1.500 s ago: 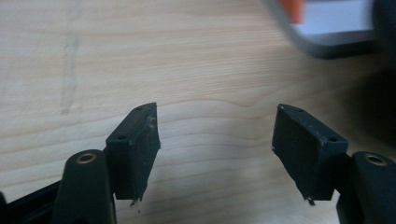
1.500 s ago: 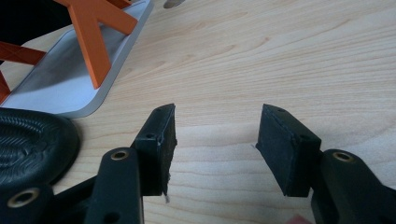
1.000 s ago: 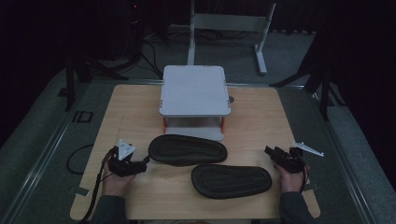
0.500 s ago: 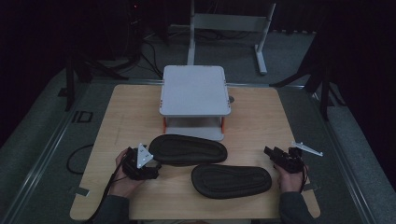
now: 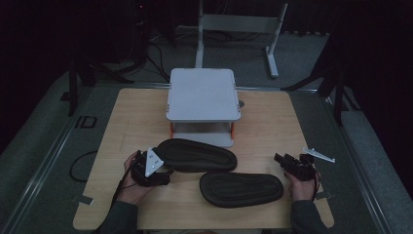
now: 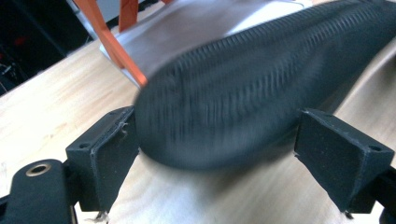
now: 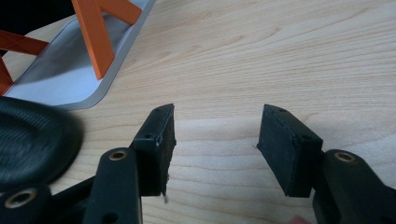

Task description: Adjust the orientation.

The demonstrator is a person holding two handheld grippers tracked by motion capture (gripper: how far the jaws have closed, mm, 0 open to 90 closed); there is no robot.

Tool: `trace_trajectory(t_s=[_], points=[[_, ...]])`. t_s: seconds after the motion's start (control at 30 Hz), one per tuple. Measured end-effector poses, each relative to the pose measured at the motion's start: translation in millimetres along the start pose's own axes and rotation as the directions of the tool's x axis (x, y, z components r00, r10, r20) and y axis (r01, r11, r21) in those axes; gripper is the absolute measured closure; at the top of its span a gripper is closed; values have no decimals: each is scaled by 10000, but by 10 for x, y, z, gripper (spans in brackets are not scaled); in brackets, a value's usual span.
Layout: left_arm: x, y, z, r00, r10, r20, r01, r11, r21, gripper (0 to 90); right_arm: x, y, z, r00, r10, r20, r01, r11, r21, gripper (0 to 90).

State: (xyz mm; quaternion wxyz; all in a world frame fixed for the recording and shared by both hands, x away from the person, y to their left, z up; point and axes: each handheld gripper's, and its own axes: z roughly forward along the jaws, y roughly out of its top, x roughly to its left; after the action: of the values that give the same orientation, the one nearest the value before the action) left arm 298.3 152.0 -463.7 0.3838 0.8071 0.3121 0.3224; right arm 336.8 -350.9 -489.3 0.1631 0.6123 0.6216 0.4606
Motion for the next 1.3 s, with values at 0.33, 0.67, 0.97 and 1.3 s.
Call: trace_trajectory(t_s=[0.33, 0.67, 0.97, 1.3], points=[[58, -138, -63, 9998, -80, -174, 87, 9993, 375, 114, -25, 1, -7, 9999, 117, -35, -117, 9999, -19, 454], [252, -280, 187, 9979, -355, -550, 419, 9919, 1201, 79, 5, -1, 4, 10000, -3, -29, 3, 10000, 14, 454], [116, -50, 102, 9991, 303, -286, -287, 9980, 559, 85, -6, 0, 4, 10000, 39, -33, -39, 10000, 23, 454], [141, 128, 226, 9959, 843, -319, -827, 9954, 474, 101, -5, -1, 7, 10000, 13, -44, -13, 10000, 51, 452]])
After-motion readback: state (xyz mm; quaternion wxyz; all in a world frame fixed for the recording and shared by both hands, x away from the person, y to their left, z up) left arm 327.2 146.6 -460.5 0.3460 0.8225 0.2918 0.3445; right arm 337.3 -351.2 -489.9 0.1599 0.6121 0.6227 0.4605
